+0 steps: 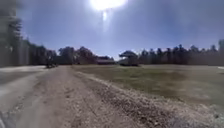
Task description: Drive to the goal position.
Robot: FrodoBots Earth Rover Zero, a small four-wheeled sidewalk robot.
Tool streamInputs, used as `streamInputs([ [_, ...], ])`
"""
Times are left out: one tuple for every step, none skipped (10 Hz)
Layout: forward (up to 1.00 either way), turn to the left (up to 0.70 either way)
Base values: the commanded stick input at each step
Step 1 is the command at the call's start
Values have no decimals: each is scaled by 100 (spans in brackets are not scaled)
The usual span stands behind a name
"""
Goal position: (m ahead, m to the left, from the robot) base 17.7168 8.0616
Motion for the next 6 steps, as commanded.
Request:
streamInputs([
  [70,27],
  [70,11],
  [70,5],
  [70,3],
  [70,3],
  [70,3],
])
